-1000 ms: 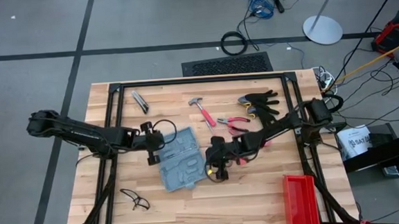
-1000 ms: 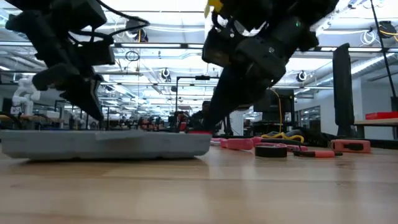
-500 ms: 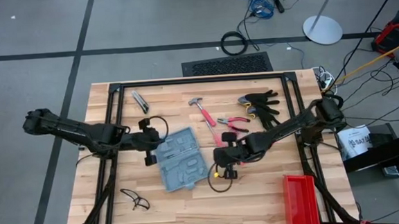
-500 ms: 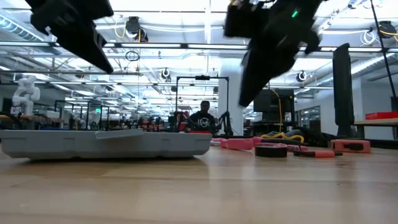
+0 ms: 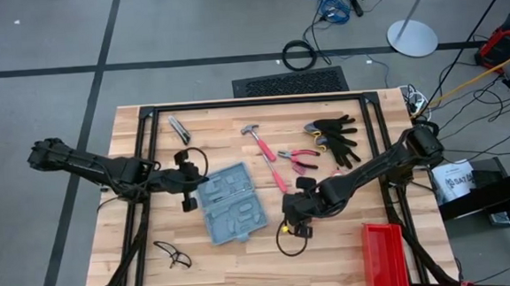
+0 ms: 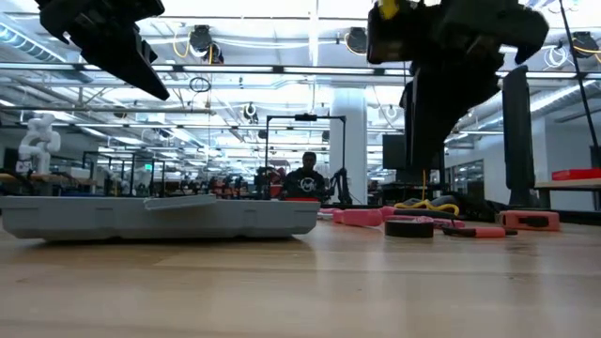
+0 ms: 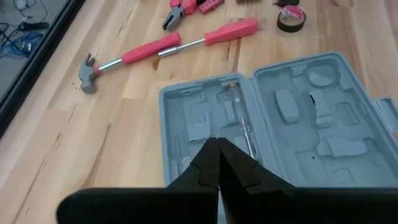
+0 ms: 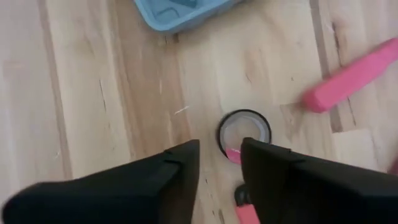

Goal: Prefit tool cases
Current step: Put the pink electrical tape into the gray prefit tool case

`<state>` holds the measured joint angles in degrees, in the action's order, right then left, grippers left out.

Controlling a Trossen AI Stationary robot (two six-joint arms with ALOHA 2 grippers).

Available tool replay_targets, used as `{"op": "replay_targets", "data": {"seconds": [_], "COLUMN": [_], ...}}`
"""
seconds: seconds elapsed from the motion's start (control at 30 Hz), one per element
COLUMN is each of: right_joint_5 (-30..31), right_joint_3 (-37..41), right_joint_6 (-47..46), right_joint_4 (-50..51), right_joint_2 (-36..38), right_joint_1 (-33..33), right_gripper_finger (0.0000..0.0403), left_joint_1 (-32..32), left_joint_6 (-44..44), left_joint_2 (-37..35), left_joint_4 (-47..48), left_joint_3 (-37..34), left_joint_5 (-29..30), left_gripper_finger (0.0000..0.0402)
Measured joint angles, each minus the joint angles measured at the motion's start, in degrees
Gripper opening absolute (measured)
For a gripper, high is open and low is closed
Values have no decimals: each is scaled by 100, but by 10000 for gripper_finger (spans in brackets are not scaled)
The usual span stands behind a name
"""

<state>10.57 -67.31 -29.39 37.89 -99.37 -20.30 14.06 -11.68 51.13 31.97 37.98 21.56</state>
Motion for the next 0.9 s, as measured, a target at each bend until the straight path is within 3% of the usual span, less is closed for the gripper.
{"op": "replay_targets", "data": {"seconds": [0.17, 0.4, 0.5, 0.63, 0.8, 0.9], "right_joint_5": [2, -33, -52, -205, -188, 219], "right_joint_3": [0, -6, -33, -40, -10, 7], "right_joint_6": [91, 248, 247, 543, 708, 844], "right_joint_4": [-84, -309, -336, -373, -359, -223], "right_joint_2": [-346, -993, -1212, -1303, -1032, -742], "right_joint_1": [99, 123, 118, 118, 163, 184], "right_gripper_finger": [138, 135, 109, 22, 8, 6], "left_joint_1": [2, 7, 7, 7, 7, 7], "left_joint_6": [0, 0, 0, 2, 0, 2], "left_joint_2": [0, 4, 4, 4, 4, 4], "left_joint_4": [0, 19, 22, 25, 26, -9], "left_joint_3": [-4, -4, -4, -4, -4, -32], "left_joint_5": [0, 0, 0, 28, 103, 121], "left_gripper_finger": [9, 11, 12, 12, 13, 13]}}
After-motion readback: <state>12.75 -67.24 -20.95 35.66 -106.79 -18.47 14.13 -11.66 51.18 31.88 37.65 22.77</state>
